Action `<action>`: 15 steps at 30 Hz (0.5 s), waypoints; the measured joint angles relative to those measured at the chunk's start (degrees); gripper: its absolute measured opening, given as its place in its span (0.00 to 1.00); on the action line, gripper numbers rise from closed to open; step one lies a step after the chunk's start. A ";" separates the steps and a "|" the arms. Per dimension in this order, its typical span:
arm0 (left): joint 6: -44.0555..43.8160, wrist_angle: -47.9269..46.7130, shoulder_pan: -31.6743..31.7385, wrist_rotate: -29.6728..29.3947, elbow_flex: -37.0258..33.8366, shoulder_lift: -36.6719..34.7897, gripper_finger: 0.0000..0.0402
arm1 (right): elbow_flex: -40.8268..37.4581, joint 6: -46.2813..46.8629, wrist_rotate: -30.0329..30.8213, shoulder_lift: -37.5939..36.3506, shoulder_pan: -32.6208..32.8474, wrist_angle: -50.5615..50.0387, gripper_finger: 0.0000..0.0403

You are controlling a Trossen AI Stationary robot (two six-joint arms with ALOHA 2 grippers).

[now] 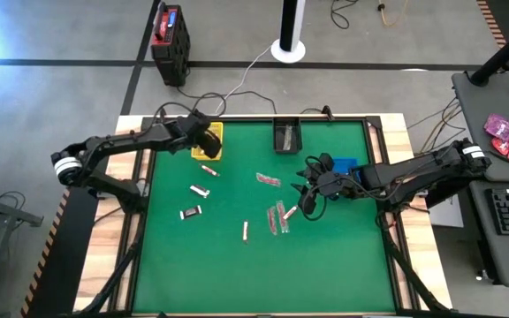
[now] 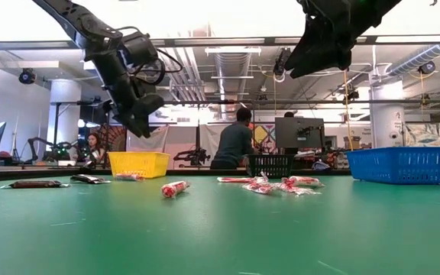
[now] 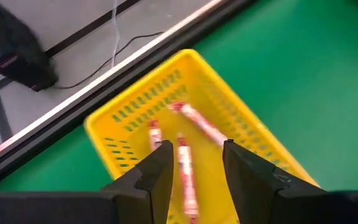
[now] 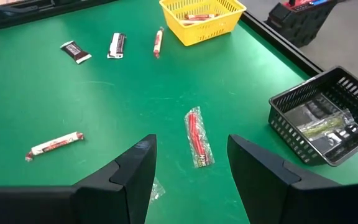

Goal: Sort candy by brand, put in halloween buckets
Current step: Put the red candy into the black basket

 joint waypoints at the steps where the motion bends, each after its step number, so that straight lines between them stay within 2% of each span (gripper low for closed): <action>1: 0.35 0.03 -0.75 0.51 0.00 -0.13 0.31 | 0.00 0.24 0.03 0.00 0.00 0.00 0.48; 5: 2.40 0.57 -6.18 1.75 0.00 -1.23 0.31 | 0.00 2.96 0.82 0.00 -0.18 0.42 0.48; 12: 8.63 1.99 -22.47 3.22 0.00 -3.92 0.31 | 0.05 3.35 2.01 2.05 -1.26 4.58 0.48; 15: 12.54 2.53 -30.13 3.33 0.00 -5.10 0.31 | 0.15 -2.86 1.92 5.45 -1.60 7.92 0.48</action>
